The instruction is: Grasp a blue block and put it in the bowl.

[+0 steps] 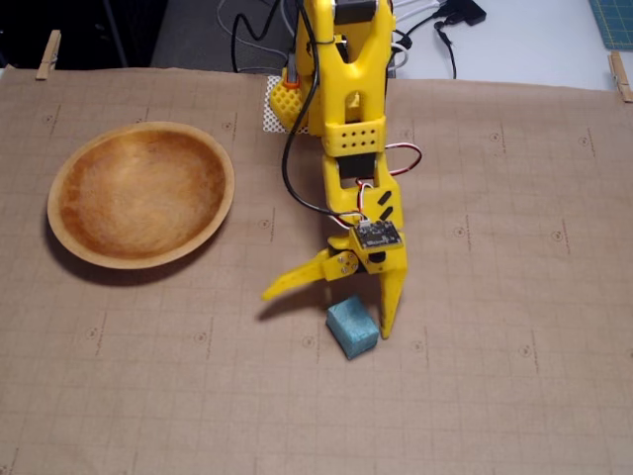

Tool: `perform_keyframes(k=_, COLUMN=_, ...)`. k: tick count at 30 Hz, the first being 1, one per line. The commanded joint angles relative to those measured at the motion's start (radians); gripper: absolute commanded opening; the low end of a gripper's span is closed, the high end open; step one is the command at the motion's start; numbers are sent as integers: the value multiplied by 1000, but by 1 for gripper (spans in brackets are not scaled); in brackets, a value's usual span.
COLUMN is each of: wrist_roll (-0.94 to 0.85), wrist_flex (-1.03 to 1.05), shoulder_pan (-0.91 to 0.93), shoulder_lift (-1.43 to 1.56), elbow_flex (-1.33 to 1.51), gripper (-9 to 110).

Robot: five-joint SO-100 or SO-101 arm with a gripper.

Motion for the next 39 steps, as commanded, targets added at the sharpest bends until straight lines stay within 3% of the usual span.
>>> perform_keyframes(k=1, wrist_roll=12, wrist_flex=-15, shoulder_pan=-6, shoulder_lift=-3, elbow_flex=-43, gripper=71)
perform_keyframes(k=39, wrist_roll=75, wrist_flex=-15, shoulder_pan=3, shoulder_lift=-20, elbow_flex=11, gripper=71)
